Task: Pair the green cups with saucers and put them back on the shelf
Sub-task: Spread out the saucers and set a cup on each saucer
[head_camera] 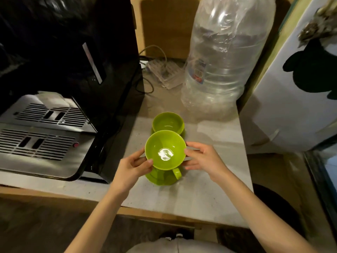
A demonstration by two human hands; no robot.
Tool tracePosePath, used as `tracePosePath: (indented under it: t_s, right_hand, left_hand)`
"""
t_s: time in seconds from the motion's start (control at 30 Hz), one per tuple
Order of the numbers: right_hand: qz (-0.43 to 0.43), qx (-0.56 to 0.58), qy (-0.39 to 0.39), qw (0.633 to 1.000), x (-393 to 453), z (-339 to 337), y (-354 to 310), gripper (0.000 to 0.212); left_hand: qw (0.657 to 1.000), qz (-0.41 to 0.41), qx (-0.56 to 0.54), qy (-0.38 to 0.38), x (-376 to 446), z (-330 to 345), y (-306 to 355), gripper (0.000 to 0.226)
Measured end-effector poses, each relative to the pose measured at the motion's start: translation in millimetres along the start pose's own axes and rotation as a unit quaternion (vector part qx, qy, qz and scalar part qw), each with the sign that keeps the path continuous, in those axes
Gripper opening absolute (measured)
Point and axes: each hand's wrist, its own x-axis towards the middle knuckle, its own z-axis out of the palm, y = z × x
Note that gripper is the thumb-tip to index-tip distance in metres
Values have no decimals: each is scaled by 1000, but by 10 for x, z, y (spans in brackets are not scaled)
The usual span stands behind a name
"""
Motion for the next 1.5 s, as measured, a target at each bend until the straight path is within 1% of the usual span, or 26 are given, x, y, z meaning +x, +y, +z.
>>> tracePosePath:
  t_s: [0.17, 0.5, 0.73, 0.9, 1.03, 1.13, 1.23, 1.27, 1.33, 1.43, 1.5]
  right_hand:
    - [27, -22, -18, 999, 9, 85, 154, 42]
    - [40, -70, -7, 997, 133, 103, 335, 44]
    - [43, -80, 3, 996, 148, 116, 355, 43]
    - [44, -87, 10, 995, 169, 104, 369, 43]
    - [54, -91, 8, 994, 161, 94, 353, 41]
    - [53, -92, 29, 994, 178, 55, 346, 33]
    - [54, -98, 60, 992, 224, -32, 376, 25]
    - [62, -103, 57, 991, 233, -52, 383, 23]
    - [87, -117, 42, 988, 236, -67, 395, 21]
    - [120, -121, 15, 985, 239, -36, 426, 25]
    - [130, -113, 3, 985, 252, 0, 446, 25]
  left_hand:
    - [1000, -26, 15, 3, -25, -94, -203, 53]
    - [998, -50, 40, 17, 67, -90, -346, 53]
    - [997, -47, 51, 20, 74, -70, -372, 52]
    - [994, -25, 105, 8, 64, -48, -343, 50]
    - [993, -35, 113, 3, 73, -77, -358, 53]
    - [993, -53, 104, 15, 91, -161, -354, 44]
    - [984, -48, 160, 67, 140, -266, -375, 30]
    - [980, -58, 177, 71, 157, -286, -382, 29]
    - [977, -99, 180, 56, 187, -290, -384, 27]
    - [978, -155, 141, 14, 221, -251, -366, 25]
    - [978, -176, 112, 2, 243, -228, -364, 23]
